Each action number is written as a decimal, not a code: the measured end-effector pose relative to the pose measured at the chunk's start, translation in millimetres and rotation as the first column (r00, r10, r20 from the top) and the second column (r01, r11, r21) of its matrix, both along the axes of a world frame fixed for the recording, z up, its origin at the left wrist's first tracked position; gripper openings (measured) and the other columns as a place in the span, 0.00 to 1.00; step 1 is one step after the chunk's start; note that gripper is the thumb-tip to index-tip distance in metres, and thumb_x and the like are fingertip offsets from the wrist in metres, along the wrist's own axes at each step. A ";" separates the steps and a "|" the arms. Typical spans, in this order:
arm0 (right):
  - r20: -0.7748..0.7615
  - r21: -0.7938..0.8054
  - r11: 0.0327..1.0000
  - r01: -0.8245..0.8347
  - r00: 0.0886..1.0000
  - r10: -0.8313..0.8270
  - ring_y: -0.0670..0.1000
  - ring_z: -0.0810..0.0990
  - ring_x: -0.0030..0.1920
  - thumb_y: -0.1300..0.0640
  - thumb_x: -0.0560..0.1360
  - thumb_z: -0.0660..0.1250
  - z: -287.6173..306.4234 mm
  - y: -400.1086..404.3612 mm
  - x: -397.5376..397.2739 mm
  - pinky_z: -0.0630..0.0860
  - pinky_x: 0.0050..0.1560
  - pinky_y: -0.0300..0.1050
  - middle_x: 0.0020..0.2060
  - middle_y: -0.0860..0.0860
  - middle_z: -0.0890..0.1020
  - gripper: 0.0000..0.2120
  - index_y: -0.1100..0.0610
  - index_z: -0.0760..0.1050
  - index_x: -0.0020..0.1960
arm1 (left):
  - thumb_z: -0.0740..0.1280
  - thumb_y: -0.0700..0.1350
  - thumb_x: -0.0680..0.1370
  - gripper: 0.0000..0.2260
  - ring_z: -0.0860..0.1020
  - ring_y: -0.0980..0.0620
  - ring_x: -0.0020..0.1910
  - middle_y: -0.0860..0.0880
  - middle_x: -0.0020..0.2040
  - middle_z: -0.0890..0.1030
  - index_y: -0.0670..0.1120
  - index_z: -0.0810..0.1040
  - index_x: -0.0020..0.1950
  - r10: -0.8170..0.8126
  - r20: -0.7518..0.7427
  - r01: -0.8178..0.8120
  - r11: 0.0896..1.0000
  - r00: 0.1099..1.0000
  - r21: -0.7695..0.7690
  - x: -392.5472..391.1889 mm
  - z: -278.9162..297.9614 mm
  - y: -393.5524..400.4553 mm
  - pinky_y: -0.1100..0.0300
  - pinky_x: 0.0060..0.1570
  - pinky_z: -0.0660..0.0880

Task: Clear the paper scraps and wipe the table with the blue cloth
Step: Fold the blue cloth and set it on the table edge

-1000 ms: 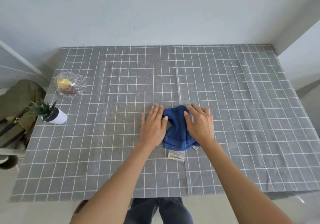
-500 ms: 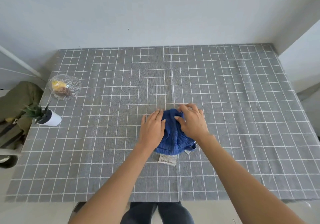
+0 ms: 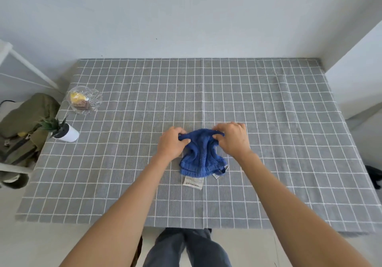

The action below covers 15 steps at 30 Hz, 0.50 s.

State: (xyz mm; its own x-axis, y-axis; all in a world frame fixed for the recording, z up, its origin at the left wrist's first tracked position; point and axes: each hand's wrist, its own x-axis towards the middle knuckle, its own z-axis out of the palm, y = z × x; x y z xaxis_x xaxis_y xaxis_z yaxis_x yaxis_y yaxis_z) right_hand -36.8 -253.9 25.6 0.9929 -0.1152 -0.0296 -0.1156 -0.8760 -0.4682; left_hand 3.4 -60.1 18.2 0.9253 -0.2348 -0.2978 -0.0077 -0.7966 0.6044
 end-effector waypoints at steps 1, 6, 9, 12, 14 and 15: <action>0.002 0.015 1.000 0.020 1.000 -0.020 0.53 0.79 0.46 0.58 0.73 0.67 5.5 0.3 -1.8 0.61 0.57 0.45 0.40 0.48 0.85 0.09 0.50 0.82 0.51 | 0.70 0.43 0.75 0.05 0.78 0.50 0.46 0.51 0.47 0.80 0.46 0.80 0.49 0.018 -0.015 -0.019 0.998 1.000 -0.053 -0.7 4.7 1.6 0.56 0.48 0.72; 0.061 0.102 0.989 0.106 0.992 -0.112 0.53 0.79 0.40 0.58 0.73 0.68 42.1 -6.0 -16.0 0.66 0.57 0.48 0.36 0.47 0.84 0.07 0.51 0.84 0.48 | 0.73 0.41 0.72 0.05 0.78 0.60 0.40 0.52 0.43 0.83 0.45 0.83 0.47 0.046 0.000 -0.044 0.968 0.999 -0.247 -5.1 40.0 5.4 0.71 0.39 0.70; 0.064 0.214 0.967 0.136 0.986 -0.153 0.51 0.75 0.36 0.60 0.73 0.67 66.2 -11.5 -27.7 0.70 0.47 0.42 0.30 0.44 0.77 0.05 0.55 0.82 0.44 | 0.74 0.43 0.72 0.05 0.81 0.56 0.42 0.52 0.42 0.84 0.46 0.83 0.47 0.045 -0.015 -0.047 0.936 0.999 -0.348 -7.8 61.7 2.7 0.66 0.44 0.75; 0.009 0.362 0.907 0.216 0.972 -0.235 0.49 0.76 0.38 0.61 0.73 0.67 82.4 -20.6 -35.6 0.68 0.37 0.32 0.34 0.47 0.79 0.03 0.57 0.79 0.44 | 0.73 0.43 0.73 0.06 0.81 0.56 0.41 0.50 0.42 0.84 0.44 0.83 0.49 0.034 -0.072 -0.061 0.900 0.997 -0.432 -10.2 82.6 -5.2 0.70 0.42 0.75; 0.007 0.401 0.886 0.233 0.966 -0.257 0.50 0.79 0.41 0.60 0.73 0.68 89.3 -30.7 -41.4 0.71 0.40 0.36 0.38 0.49 0.81 0.03 0.55 0.80 0.45 | 0.72 0.41 0.73 0.07 0.79 0.59 0.40 0.50 0.41 0.83 0.43 0.82 0.50 0.020 -0.090 -0.061 0.871 0.996 -0.487 -11.9 95.6 -12.4 0.76 0.37 0.72; 0.011 0.412 0.881 0.233 0.965 -0.260 0.50 0.80 0.42 0.60 0.73 0.68 92.4 -36.3 -44.7 0.72 0.43 0.39 0.39 0.50 0.82 0.03 0.55 0.80 0.45 | 0.72 0.41 0.73 0.06 0.79 0.60 0.40 0.51 0.41 0.82 0.43 0.82 0.50 0.011 -0.092 -0.057 0.859 0.996 -0.509 -12.9 100.4 -16.2 0.77 0.36 0.71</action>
